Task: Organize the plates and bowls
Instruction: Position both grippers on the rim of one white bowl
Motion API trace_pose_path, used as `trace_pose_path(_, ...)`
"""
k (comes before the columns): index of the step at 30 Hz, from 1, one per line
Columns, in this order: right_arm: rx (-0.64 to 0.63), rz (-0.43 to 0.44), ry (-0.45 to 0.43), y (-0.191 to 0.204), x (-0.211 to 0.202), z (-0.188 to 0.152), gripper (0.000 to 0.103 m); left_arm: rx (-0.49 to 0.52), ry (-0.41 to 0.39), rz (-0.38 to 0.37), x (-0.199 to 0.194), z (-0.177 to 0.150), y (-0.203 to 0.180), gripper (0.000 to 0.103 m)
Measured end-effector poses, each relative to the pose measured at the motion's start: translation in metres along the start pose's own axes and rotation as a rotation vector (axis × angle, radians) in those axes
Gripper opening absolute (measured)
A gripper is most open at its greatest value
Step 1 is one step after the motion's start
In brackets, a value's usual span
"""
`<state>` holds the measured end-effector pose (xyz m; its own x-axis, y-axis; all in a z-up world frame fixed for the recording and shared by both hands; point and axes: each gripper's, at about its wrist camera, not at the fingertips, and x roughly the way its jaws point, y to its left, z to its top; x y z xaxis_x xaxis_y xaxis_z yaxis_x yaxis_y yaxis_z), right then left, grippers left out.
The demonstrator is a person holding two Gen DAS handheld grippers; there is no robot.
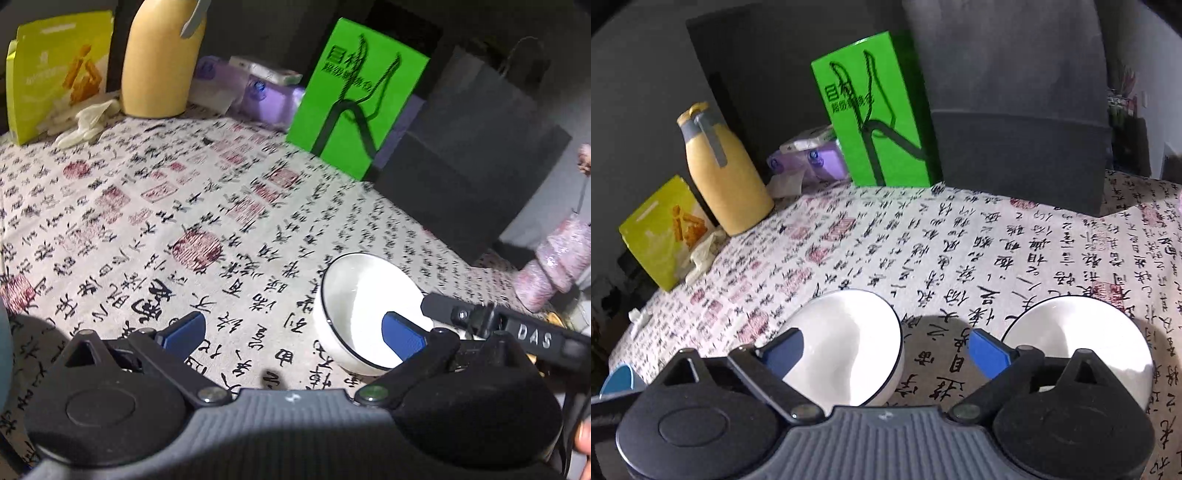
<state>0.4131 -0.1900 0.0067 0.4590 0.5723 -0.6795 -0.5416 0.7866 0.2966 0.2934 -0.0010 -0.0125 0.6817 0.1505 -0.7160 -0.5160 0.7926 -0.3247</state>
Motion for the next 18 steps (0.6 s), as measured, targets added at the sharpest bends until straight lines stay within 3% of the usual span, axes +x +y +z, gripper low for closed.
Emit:
trace_pose_path(6,-0.009,0.004,0.025,0.000,0.009,-0.004,0.073,-0.032,0.003,0.043,0.017,0.007,0.000,0.103)
trace_pose_path(11,-0.035,-0.007,0.044,0.005,0.018,-0.007,0.057,-0.014,0.022,0.027,0.031,0.009,-0.011,0.101)
trace_pose_path(16,-0.054,-0.033,0.073,0.007,0.029,-0.012,0.046,0.017,0.050,0.039,0.044,0.008,-0.020,0.082)
trace_pose_path(18,-0.052,-0.035,0.081,0.006,0.032,-0.013,0.043,0.017,0.055,0.036,0.049,0.008,-0.021,0.080)
